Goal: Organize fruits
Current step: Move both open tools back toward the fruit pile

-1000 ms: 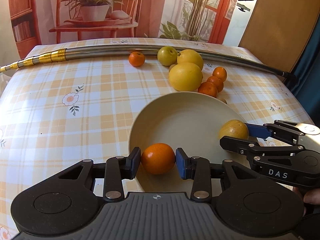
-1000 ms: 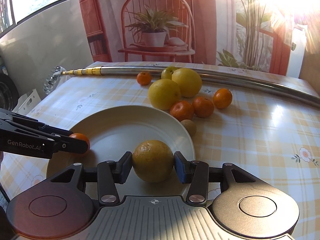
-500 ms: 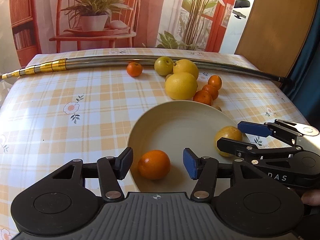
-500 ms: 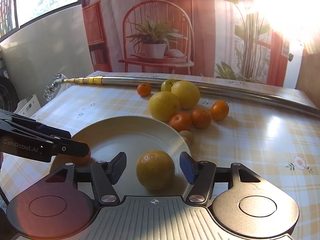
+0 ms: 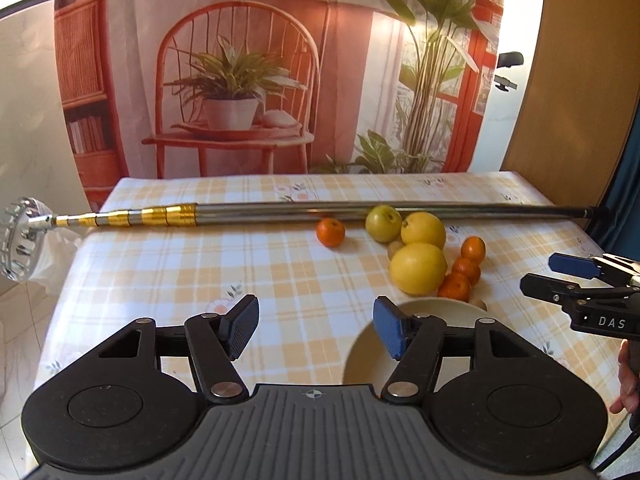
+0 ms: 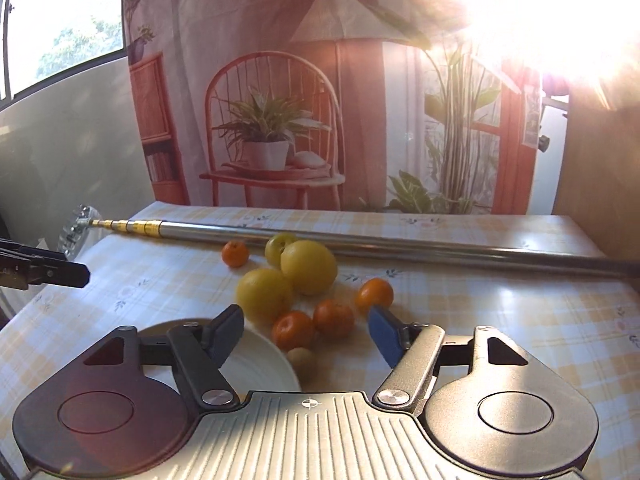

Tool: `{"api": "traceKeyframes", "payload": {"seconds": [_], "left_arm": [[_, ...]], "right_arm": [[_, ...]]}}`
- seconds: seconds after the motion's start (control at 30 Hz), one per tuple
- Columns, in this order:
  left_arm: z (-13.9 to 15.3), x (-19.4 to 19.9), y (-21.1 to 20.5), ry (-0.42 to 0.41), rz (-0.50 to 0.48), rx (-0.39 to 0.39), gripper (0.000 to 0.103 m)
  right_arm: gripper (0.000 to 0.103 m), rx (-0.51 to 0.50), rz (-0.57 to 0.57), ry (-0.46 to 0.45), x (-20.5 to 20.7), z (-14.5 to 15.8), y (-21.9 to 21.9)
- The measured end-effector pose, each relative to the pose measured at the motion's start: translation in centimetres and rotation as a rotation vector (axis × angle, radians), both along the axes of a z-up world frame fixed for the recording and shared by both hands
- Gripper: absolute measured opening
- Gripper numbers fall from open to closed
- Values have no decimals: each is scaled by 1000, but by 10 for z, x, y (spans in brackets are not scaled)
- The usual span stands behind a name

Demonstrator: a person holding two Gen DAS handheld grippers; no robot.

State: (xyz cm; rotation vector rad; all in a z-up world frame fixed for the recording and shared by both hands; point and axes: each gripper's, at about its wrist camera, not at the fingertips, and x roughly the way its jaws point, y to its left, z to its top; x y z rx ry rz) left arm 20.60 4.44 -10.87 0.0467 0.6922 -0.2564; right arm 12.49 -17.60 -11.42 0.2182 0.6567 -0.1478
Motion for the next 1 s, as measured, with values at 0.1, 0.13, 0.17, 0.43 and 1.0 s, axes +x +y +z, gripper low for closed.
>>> {"api": "traceKeyframes", "payload": {"seconds": [0.1,0.13,0.17,0.43,1.0], "left_arm": [[11,5,4,-42,15,18,72],[14,7,5,-53,18,22,74],[16,8,5,-62,17,22,75],[13,27,1,-37,4,1,75],[-26,96,-24,75,-59,-32,61]], "right_arm": [[83,-5,-22,-19,6,6,-12],[88,-11,-27,-23,8,8,-14],[92,-19,-31,-26,9,9,-17],[91,-52,-62,-32,18,6,-26],[86,26,-121,-3,38,-31,-53]]}}
